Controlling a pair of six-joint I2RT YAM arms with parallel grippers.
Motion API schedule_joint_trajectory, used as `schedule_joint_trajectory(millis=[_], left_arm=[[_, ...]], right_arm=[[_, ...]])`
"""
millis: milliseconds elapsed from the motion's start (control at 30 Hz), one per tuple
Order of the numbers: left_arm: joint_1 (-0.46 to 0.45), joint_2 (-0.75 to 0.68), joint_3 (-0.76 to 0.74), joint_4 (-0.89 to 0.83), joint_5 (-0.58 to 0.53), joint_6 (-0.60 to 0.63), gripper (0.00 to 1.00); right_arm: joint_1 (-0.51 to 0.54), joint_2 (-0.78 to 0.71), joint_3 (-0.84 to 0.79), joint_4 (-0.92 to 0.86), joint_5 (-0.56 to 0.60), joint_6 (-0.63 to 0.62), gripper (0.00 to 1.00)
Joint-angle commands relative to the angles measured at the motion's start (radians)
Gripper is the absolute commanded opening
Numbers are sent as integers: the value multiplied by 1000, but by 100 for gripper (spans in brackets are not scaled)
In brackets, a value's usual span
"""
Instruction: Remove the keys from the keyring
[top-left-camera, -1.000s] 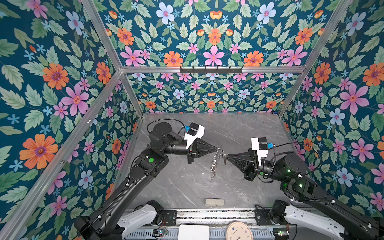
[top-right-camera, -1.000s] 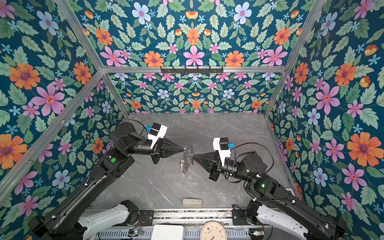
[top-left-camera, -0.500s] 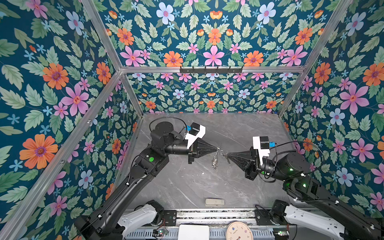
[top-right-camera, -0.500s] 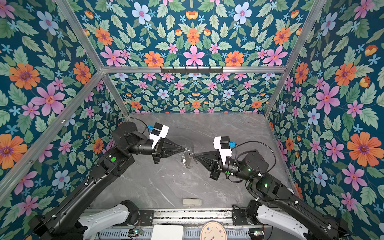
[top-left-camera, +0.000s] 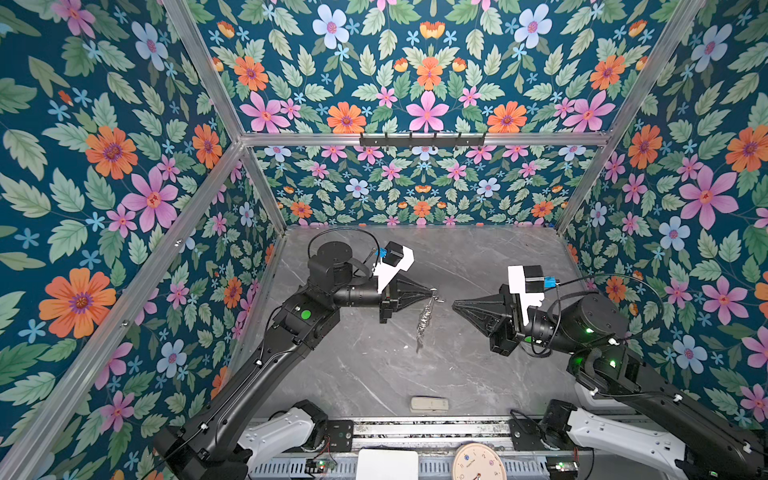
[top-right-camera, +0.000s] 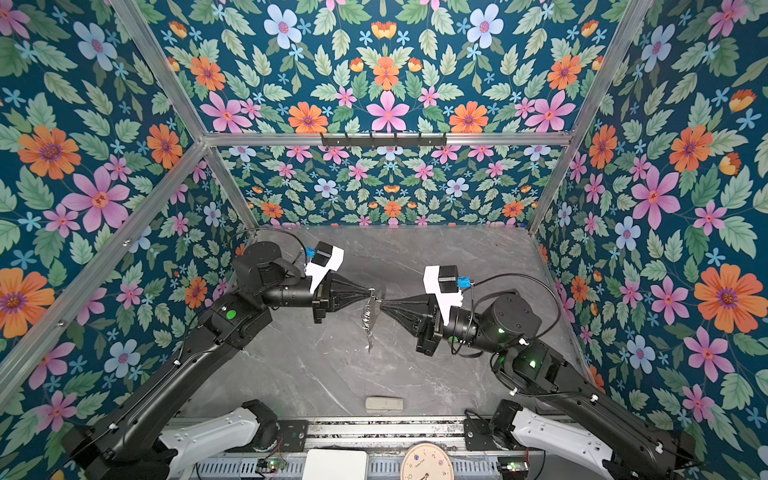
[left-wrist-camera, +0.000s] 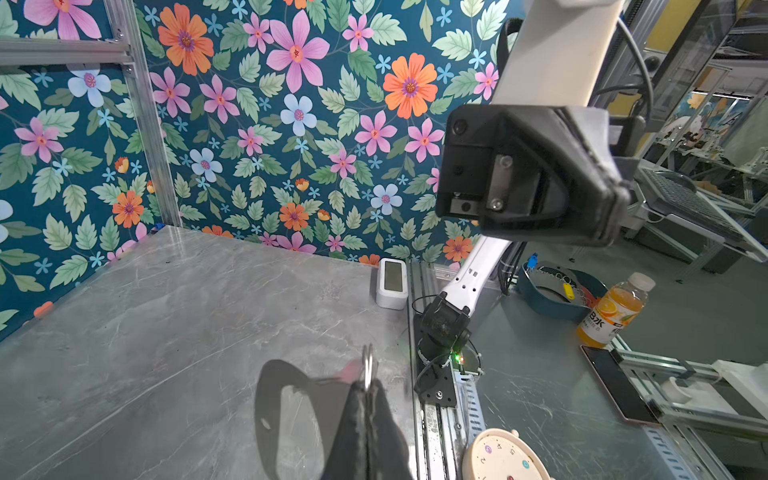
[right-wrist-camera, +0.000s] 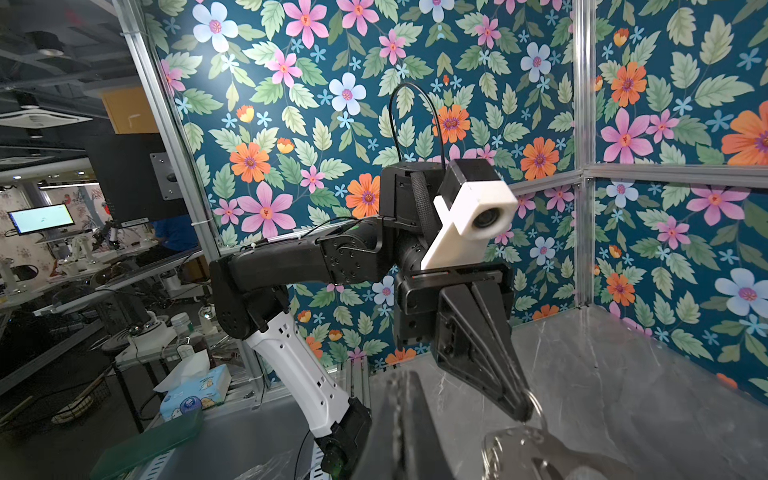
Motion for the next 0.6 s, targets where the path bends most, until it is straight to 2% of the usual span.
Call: schedule_joint_trajectory(millis=[0, 133, 167, 233, 300, 433, 567], left_arm=[[2, -12, 0, 19, -4, 9, 0], [2, -12, 7, 7, -3, 10, 0], [2, -12, 8, 7, 0, 10, 0], [2, -14, 14, 5, 23, 10, 0], [2, -14, 19, -2, 36, 12, 0], [2, -11, 32, -16, 72, 19, 0], [2, -12, 30, -25, 148, 36, 0]], right_arm=[[2, 7, 11, -1, -11, -16, 0], [1, 6, 13, -63, 22, -35, 0], [1, 1, 6, -67, 34, -35, 3], [1, -5, -2, -97, 46, -55, 17], [-2, -4, -11, -122, 59, -75, 28], [-28, -11, -51, -128, 15, -89, 34], [-134, -30, -118, -51, -116, -11, 35]])
